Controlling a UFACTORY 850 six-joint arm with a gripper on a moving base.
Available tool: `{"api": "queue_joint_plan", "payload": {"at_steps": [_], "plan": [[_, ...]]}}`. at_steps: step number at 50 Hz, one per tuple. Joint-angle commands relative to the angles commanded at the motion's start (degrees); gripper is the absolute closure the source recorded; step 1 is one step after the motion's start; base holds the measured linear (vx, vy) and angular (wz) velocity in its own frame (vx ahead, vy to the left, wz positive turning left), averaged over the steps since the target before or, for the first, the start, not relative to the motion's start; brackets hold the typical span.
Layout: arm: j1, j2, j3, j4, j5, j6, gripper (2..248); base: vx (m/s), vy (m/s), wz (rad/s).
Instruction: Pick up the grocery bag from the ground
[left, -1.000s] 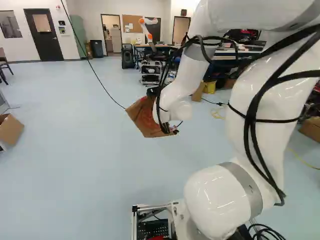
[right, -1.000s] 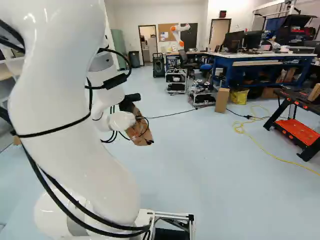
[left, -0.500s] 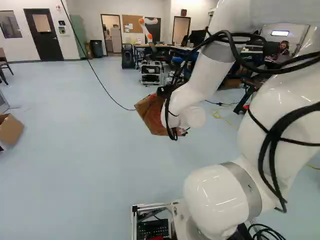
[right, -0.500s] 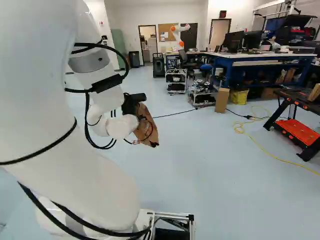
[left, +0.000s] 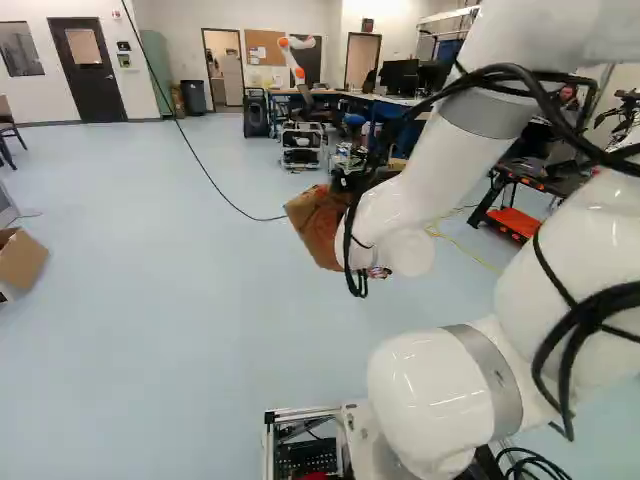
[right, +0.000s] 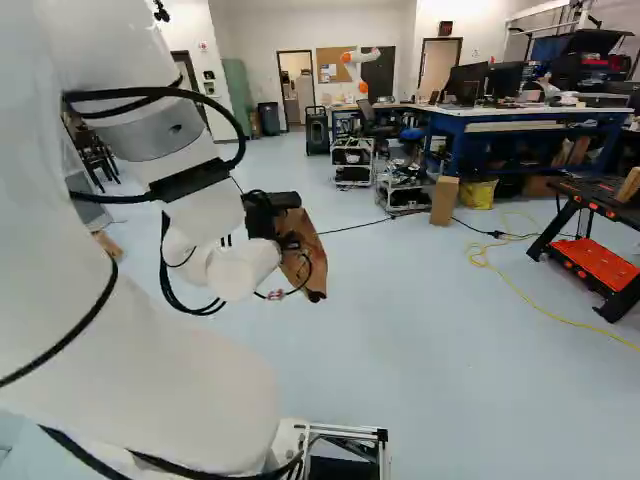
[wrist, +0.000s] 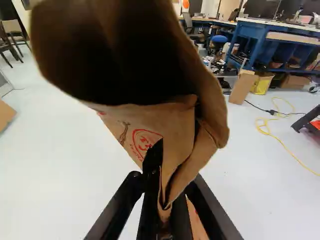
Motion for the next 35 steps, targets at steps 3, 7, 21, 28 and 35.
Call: {"api": "queue_joint_plan", "payload": {"at_steps": [3, 7, 21, 28, 35], "plan": [[-0.3, 0.7, 0.6, 0.2, 0.2, 0.0, 221, 0.0, 0.0, 0.0], [-0.6, 1.5, 1.3, 0.4, 0.4, 0.0, 221, 0.0, 0.0, 0.0], [-1.4, 3.6, 3.0, 1.0, 1.0, 0.0, 221, 0.0, 0.0, 0.0], [-1.7, 4.2, 3.4, 1.1, 1.1, 0.0, 221, 0.0, 0.0, 0.0], [-1.8, 4.4, 3.7, 1.2, 1.2, 0.0, 221, 0.0, 0.0, 0.0]]}}
